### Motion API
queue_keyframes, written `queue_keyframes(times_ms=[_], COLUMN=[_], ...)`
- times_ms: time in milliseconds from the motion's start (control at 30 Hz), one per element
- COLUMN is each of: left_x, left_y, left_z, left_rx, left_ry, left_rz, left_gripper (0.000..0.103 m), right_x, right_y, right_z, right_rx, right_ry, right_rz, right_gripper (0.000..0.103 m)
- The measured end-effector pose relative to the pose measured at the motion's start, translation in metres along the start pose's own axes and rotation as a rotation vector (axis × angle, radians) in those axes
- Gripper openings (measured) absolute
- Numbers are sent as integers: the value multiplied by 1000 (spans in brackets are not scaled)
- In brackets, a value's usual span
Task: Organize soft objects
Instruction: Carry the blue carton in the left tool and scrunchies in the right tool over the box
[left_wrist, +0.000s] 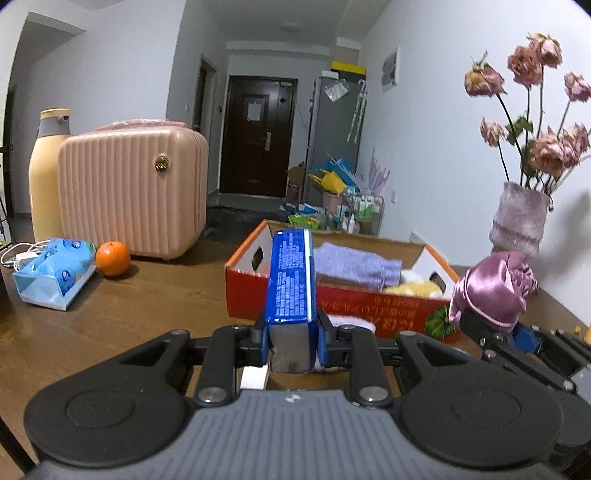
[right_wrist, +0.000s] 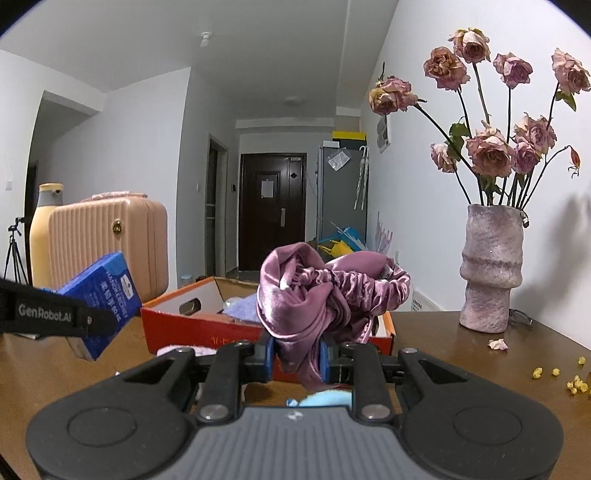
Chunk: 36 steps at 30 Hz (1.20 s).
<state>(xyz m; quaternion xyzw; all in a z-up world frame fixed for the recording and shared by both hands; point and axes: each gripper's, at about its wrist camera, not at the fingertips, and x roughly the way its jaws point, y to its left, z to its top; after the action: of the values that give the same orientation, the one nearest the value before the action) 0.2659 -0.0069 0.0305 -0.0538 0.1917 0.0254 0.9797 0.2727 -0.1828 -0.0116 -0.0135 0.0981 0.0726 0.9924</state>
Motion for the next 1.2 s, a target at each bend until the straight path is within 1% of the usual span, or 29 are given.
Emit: queue_keyframes(times_ms=[133, 333, 600, 767, 1200], left_x=[1, 11, 39, 56, 97], left_y=[-4, -9, -20, -28, -25], left_z=[9, 18, 27, 29, 48], left_rx=[6, -12, -45, -48, -116], left_ry=[-45, -65, -64, -61, -61], left_rz=[35, 63, 94, 111, 143], left_gripper=[24, 24, 24, 24, 24], right_x=[4, 18, 39, 54, 95], right_y=[-2, -8, -16, -24, -41], right_z=[4, 12, 24, 31, 49], right_rx=[9, 29, 24, 44, 61], right_ry=[-18, -31, -53, -62, -67], right_rz=[6, 2, 6, 8, 11], right_gripper=[22, 22, 22, 22, 22])
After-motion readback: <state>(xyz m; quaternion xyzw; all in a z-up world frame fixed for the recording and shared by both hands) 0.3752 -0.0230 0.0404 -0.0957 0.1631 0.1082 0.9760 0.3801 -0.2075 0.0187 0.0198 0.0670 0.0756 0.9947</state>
